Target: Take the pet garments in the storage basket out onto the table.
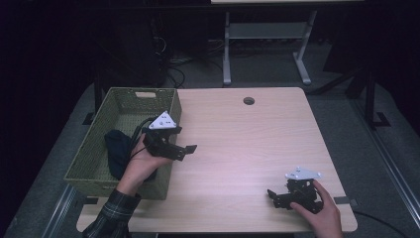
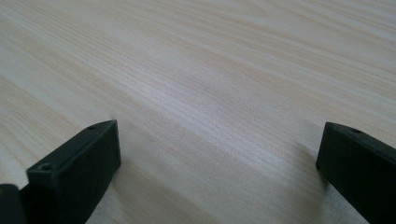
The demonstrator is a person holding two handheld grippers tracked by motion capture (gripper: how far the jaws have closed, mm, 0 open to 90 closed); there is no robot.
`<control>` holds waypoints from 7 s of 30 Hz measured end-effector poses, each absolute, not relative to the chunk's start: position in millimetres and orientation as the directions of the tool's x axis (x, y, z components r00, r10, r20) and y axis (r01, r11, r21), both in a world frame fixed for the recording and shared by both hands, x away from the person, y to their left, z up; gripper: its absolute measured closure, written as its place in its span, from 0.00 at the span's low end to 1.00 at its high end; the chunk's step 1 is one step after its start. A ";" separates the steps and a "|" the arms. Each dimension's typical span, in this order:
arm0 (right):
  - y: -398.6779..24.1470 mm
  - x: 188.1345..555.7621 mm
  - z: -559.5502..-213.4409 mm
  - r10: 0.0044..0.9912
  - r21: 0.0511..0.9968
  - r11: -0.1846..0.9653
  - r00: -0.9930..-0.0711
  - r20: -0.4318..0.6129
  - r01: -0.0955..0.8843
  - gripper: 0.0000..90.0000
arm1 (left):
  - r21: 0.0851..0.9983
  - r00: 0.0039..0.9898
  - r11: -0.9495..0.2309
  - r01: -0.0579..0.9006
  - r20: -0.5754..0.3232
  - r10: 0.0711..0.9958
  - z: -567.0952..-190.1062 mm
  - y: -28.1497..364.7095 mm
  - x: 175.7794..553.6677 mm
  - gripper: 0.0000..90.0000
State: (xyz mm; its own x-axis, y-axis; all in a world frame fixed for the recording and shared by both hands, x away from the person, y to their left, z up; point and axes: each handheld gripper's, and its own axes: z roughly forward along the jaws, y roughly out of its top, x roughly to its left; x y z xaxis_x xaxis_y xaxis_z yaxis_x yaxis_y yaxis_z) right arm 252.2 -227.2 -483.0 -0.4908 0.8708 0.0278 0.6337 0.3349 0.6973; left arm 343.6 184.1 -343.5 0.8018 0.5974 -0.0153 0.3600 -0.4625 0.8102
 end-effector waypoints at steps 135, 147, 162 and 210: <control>-226.6 252.8 -482.9 0.872 0.696 0.333 -0.489 0.031 0.636 0.00 | 0.330 0.610 -0.561 0.759 -0.060 0.790 -423.1 284.7 383.2 0.76; -226.6 252.8 -482.9 0.872 0.696 0.333 -0.489 0.031 0.636 0.00 | 0.437 0.573 -0.471 0.766 -0.134 0.808 -407.7 298.1 383.4 0.78; -226.6 253.0 -482.9 0.871 0.696 0.334 -0.490 0.031 0.636 0.00 | 0.607 0.528 -0.311 0.731 -0.216 0.821 -382.9 319.6 378.7 0.79; -226.4 253.9 -483.0 0.870 0.698 0.335 -0.493 0.029 0.633 0.00 | 0.878 0.654 -0.084 0.472 -0.284 0.701 -286.1 304.0 350.5 0.80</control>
